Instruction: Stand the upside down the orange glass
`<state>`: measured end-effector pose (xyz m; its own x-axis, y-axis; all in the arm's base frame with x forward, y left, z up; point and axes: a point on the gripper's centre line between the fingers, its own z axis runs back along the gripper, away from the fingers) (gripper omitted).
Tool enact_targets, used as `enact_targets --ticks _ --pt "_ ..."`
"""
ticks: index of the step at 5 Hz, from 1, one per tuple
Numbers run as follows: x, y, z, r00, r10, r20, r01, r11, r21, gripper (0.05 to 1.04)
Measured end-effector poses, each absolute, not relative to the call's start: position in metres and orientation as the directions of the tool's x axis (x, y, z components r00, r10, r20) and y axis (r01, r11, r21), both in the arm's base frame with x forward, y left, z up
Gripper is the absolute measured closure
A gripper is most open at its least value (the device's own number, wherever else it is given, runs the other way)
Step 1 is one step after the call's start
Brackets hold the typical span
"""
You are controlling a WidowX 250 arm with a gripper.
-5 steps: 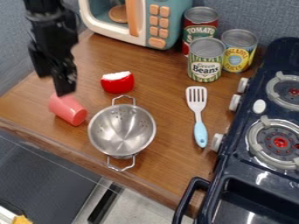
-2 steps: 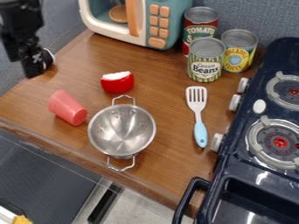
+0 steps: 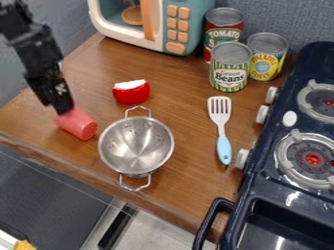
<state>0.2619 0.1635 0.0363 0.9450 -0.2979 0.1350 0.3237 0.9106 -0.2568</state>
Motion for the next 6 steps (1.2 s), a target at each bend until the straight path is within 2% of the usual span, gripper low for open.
enact_targets --ticks 1,2,3,4,5,6 --pt "0.261 0.138 0.028 0.949 -0.234 0.212 0.298 0.885 -0.358 0.083" --pt "0.258 0.13 0.022 0.954 -0.143 0.264 0.25 0.865 -0.434 0.142" --pt "0.258 0.131 0.024 0.938 -0.092 0.333 0.25 0.845 -0.472 0.417" --pt "0.261 0.13 0.025 0.93 -0.102 0.353 0.269 0.842 -0.468 0.707" --pt "0.264 0.124 0.028 0.943 -0.18 0.281 0.292 0.854 -0.431 0.892" --pt "0.276 0.122 0.037 0.938 -0.345 0.017 0.338 0.907 -0.252 0.98"
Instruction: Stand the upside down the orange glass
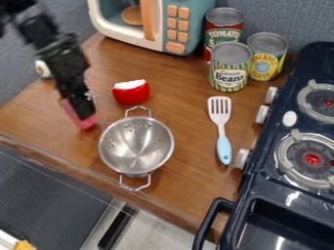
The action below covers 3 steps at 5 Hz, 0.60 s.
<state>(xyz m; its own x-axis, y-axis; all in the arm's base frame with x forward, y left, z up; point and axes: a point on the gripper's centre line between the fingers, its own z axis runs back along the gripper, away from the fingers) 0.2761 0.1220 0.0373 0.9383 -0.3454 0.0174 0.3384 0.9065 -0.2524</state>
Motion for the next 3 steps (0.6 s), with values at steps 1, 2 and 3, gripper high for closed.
enact_targets --ticks 1,2,3 --pt "0.292 0.123 0.054 0.908 -0.37 -0.197 0.364 0.929 -0.067 0.993" --pt "0.301 0.127 0.061 0.896 -0.33 -0.299 0.385 0.911 0.149 0.993" --pt "0.305 0.131 0.057 0.895 -0.305 -0.324 0.385 0.897 0.217 0.993"
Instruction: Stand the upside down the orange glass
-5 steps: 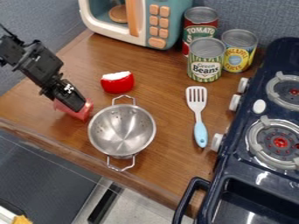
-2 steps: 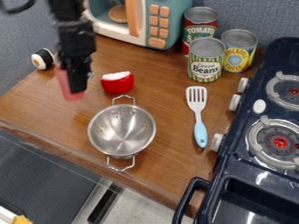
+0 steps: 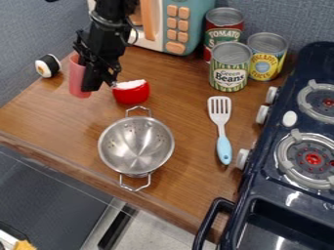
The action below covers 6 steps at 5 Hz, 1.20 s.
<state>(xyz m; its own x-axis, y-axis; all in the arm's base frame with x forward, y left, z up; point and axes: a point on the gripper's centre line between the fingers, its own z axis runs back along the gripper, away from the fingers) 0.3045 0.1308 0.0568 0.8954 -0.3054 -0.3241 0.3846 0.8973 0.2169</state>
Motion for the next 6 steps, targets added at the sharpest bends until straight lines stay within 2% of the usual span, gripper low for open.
enact_targets --ticks 1,2,3,4,5,6 --pt "0.304 0.126 0.046 0.908 -0.326 -0.262 0.374 0.913 0.162 0.994" --pt "0.297 0.136 0.046 0.946 -0.301 -0.123 0.315 0.943 0.111 0.994" --pt "0.286 0.131 0.034 0.959 -0.279 -0.05 0.282 0.954 0.097 0.994" --pt "0.278 0.137 0.027 0.965 -0.259 -0.044 0.262 0.96 0.104 0.994" --pt "0.278 0.137 0.027 0.963 -0.265 -0.043 0.268 0.958 0.103 0.954" --pt "0.274 0.135 0.027 0.965 -0.255 -0.061 0.26 0.962 0.088 0.752"
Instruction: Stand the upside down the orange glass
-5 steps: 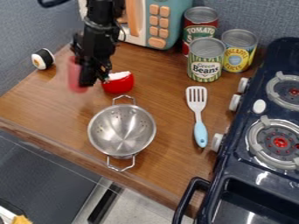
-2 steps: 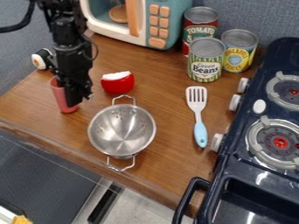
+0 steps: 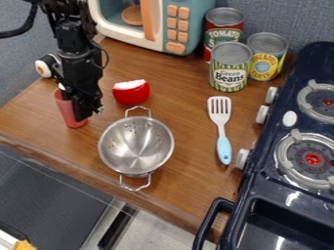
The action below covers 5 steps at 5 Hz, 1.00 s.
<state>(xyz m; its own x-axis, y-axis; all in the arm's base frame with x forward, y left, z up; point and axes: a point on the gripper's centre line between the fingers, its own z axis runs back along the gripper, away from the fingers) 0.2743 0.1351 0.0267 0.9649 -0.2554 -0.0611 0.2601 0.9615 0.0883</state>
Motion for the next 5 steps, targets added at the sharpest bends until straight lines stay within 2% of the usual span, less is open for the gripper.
enact_targets --ticks 2,3,4,5 --pt "0.277 0.132 0.028 0.97 -0.24 -0.043 0.242 0.967 0.075 0.152" --pt "0.282 0.129 0.068 0.968 -0.249 0.026 0.246 0.966 0.084 0.077" --pt "0.272 0.127 0.118 0.973 -0.225 0.05 0.218 0.968 0.123 0.083" --pt "0.261 0.124 0.153 0.975 -0.22 0.04 0.21 0.963 0.17 0.083"
